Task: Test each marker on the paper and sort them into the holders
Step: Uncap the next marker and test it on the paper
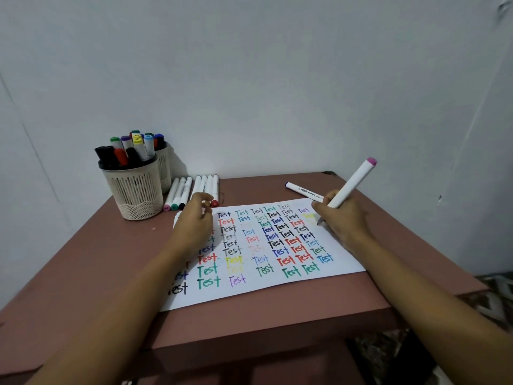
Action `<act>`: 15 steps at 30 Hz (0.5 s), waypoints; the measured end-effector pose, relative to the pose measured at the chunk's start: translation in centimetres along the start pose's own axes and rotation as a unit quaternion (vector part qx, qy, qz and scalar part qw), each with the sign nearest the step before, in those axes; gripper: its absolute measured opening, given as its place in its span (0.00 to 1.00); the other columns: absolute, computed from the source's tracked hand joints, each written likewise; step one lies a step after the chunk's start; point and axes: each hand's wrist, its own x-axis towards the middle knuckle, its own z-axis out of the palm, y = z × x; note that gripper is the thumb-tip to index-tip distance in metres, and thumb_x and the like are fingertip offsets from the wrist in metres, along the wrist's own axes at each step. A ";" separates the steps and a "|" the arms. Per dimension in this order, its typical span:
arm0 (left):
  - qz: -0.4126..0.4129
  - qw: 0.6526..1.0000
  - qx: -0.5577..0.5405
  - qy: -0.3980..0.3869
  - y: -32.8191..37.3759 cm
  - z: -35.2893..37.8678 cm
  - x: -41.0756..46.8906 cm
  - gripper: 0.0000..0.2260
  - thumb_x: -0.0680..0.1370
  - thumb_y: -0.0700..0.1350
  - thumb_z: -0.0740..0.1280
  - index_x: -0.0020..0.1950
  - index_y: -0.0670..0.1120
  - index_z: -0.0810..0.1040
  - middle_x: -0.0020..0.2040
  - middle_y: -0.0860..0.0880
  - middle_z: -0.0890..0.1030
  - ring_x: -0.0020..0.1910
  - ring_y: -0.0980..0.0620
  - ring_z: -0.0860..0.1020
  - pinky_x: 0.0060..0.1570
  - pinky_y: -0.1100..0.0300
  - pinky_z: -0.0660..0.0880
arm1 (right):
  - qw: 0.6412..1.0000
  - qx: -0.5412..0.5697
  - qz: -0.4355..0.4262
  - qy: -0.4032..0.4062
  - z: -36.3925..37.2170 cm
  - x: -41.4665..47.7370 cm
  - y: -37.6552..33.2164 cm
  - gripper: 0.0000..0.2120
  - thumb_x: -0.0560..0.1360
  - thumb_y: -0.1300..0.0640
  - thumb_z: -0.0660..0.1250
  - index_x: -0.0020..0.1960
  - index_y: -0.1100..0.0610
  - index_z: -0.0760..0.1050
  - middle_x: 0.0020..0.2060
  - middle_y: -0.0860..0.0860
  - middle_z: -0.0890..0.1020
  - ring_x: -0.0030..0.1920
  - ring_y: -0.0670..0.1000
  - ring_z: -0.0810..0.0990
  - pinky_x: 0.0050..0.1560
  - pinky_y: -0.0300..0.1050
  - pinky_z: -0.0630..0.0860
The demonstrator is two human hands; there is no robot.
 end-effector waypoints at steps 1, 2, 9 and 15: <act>0.001 1.000 0.007 -0.003 -0.1 0.0 0.0 0.14 0.79 0.36 0.53 0.63 0.45 0.68 0.54 0.47 0.73 0.32 0.56 0.68 0.31 0.60 0.65 | 1.000 -0.006 0.003 -0.004 0.1 0.1 0.2 0.13 0.71 0.66 0.69 0.33 0.56 0.68 0.28 0.54 0.76 0.28 0.50 0.77 0.27 0.38 0.71; 0.004 1.000 0.014 -0.006 -0.3 0.0 0.0 0.14 0.79 0.36 0.53 0.62 0.46 0.68 0.54 0.47 0.74 0.33 0.56 0.69 0.32 0.59 0.65 | 1.000 -0.008 0.010 -0.005 0.1 0.1 0.3 0.13 0.70 0.67 0.68 0.33 0.56 0.68 0.28 0.55 0.76 0.28 0.50 0.77 0.27 0.38 0.71; 0.014 0.999 0.035 -0.021 -0.5 0.3 0.1 0.14 0.79 0.36 0.54 0.61 0.47 0.71 0.52 0.48 0.75 0.35 0.56 0.70 0.36 0.59 0.65 | 0.999 -0.027 0.022 -0.029 0.0 -0.1 0.3 0.11 0.69 0.69 0.68 0.33 0.58 0.70 0.28 0.60 0.77 0.24 0.52 0.74 0.27 0.41 0.70; 0.015 0.998 0.053 -0.029 -0.5 0.3 0.0 0.14 0.79 0.36 0.54 0.62 0.46 0.72 0.52 0.48 0.75 0.41 0.52 0.71 0.41 0.59 0.65 | 0.998 -0.063 0.009 -0.011 0.1 -0.2 0.5 0.11 0.68 0.67 0.69 0.33 0.58 0.70 0.27 0.56 0.78 0.28 0.53 0.78 0.29 0.45 0.75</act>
